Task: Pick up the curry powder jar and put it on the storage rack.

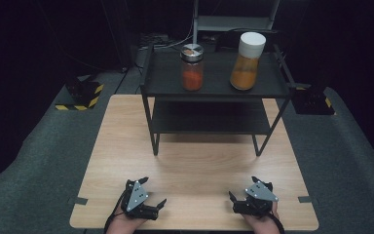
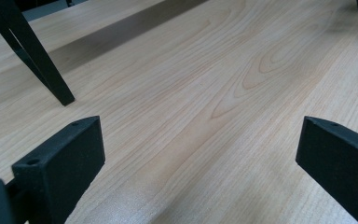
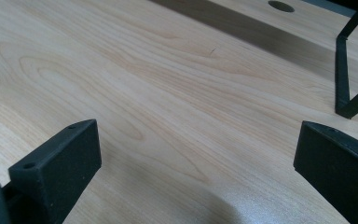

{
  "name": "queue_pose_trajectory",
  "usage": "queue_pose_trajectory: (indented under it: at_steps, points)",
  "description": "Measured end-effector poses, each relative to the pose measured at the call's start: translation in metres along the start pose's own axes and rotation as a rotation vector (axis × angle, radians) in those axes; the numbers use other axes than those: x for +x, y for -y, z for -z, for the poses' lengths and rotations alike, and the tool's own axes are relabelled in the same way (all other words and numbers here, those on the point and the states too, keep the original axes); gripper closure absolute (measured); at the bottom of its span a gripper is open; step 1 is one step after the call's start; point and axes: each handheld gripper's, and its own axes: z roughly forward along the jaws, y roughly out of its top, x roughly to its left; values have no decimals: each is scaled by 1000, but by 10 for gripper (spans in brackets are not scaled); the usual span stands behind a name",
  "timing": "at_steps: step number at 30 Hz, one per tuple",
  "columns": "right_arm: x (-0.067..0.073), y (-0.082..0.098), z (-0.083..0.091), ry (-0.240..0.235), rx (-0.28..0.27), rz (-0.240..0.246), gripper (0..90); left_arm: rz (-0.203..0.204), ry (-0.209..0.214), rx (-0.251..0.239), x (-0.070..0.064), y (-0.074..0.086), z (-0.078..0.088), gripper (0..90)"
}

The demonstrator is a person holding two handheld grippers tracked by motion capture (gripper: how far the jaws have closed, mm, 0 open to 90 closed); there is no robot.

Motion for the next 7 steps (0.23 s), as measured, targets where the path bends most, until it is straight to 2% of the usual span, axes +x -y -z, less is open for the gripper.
queue_pose_trajectory:
  at_steps: [3, 7]
  points:
    - [2, 0, 0, 6, 1, 12, 1, -7, 1, 1, 0, 0, 0, 16]
    - [1, 2, 1, 5, -13, 1, 1, 2, -1, 2, 0, 0, 0, 16]
